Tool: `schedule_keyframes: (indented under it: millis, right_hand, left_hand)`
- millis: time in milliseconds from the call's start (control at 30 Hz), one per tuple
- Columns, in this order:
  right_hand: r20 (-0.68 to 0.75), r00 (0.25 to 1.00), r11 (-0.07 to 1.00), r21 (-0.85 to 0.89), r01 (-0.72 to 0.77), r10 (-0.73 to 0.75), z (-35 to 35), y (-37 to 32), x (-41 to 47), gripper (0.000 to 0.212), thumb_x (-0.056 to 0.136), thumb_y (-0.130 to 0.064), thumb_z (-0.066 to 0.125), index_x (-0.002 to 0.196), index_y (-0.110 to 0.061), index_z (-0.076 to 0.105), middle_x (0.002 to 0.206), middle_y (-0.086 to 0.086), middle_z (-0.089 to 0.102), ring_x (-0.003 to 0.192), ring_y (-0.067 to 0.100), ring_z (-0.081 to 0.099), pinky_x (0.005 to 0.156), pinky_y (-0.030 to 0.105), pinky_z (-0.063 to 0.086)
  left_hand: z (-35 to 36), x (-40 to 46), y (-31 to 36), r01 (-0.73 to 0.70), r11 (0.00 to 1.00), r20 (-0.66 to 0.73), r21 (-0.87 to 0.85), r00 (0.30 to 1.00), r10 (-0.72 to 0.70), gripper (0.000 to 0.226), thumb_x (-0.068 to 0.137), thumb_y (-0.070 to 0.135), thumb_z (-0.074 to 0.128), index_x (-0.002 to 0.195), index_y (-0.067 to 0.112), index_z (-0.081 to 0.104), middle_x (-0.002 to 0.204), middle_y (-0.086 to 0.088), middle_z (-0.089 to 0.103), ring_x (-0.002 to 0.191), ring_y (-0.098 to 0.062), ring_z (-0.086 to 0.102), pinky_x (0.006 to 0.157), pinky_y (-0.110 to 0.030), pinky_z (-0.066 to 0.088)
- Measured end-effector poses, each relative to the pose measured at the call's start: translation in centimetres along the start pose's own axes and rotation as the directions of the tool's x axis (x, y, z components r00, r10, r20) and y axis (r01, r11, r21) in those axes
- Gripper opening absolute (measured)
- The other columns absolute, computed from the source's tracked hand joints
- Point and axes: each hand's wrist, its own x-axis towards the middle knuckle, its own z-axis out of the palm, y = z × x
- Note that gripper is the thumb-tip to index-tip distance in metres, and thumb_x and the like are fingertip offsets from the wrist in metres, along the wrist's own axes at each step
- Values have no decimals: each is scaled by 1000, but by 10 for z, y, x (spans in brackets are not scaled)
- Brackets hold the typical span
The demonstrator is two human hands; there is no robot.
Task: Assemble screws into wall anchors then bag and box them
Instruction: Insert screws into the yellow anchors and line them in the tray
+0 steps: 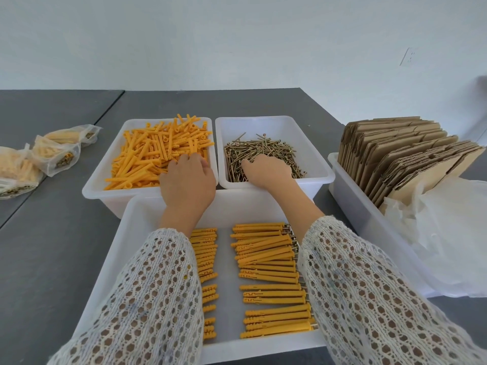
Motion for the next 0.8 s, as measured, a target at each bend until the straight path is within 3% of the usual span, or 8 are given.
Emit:
schedule_keyframes:
  millis: [233, 367, 467, 533, 600, 700, 800]
  right_hand:
    - [-98, 994, 986, 158, 54, -39, 0, 1, -2, 31, 94, -23, 42, 64, -15, 37, 61, -1, 42, 54, 16, 38, 51, 27, 30]
    - [-174, 985, 960, 273, 68, -20, 0, 0, -4, 24, 88, -5, 40, 66, -15, 33, 66, 0, 39, 56, 15, 34, 50, 26, 26]
    - [-182, 983, 955, 288, 75, -22, -2, 1, -4, 15, 84, 4, 40, 77, -7, 47, 77, 5, 50, 70, 19, 44, 56, 28, 39]
    - [-193, 981, 955, 284, 89, -33, -4, 1, -4, 23, 81, 11, 42, 95, 0, 56, 96, 13, 57, 87, 25, 51, 74, 36, 50]
    - [-288, 958, 939, 328, 103, -5, -5, 1, -5, 34, 78, 18, 42, 104, 0, 54, 108, 16, 51, 97, 29, 50, 84, 39, 49]
    - [-477, 875, 894, 423, 147, 82, -8, 1, -10, 41, 76, 23, 43, 106, -3, 51, 106, 11, 45, 95, 27, 49, 81, 34, 47]
    - [-592, 804, 868, 429, 252, 59, -8, -1, -14, 44, 75, 24, 42, 108, -3, 52, 107, 10, 45, 93, 26, 48, 79, 34, 46]
  left_hand:
    - [-2, -6, 5, -266, 963, -325, -45, 916, 237, 18, 93, 7, 49, 105, 14, 60, 105, -3, 60, 97, -27, 53, 72, -38, 38]
    - [-3, -9, 9, -446, 875, -327, -189, 869, 373, 16, 95, -5, 46, 99, 6, 56, 96, -7, 57, 60, -24, 48, 49, -40, 39]
    - [0, -9, 7, -420, 874, -303, -244, 889, 343, 15, 99, -3, 42, 100, 9, 50, 91, -3, 53, 53, -26, 45, 43, -41, 37]
    - [3, -8, 6, -371, 885, -288, -280, 912, 292, 17, 98, -4, 41, 99, 13, 46, 77, 4, 48, 50, -24, 44, 41, -37, 32]
    - [6, -7, 5, -331, 892, -284, -308, 927, 246, 20, 96, -5, 43, 101, 14, 43, 69, 11, 44, 46, -17, 44, 39, -28, 26]
    - [8, -8, 4, -317, 891, -293, -326, 930, 223, 16, 99, 2, 43, 112, 11, 40, 80, 3, 60, 47, -14, 51, 38, -26, 32]
    - [7, -9, 5, -285, 905, -291, -315, 937, 194, 18, 102, 8, 42, 120, 11, 42, 81, -4, 64, 49, -15, 52, 39, -29, 35]
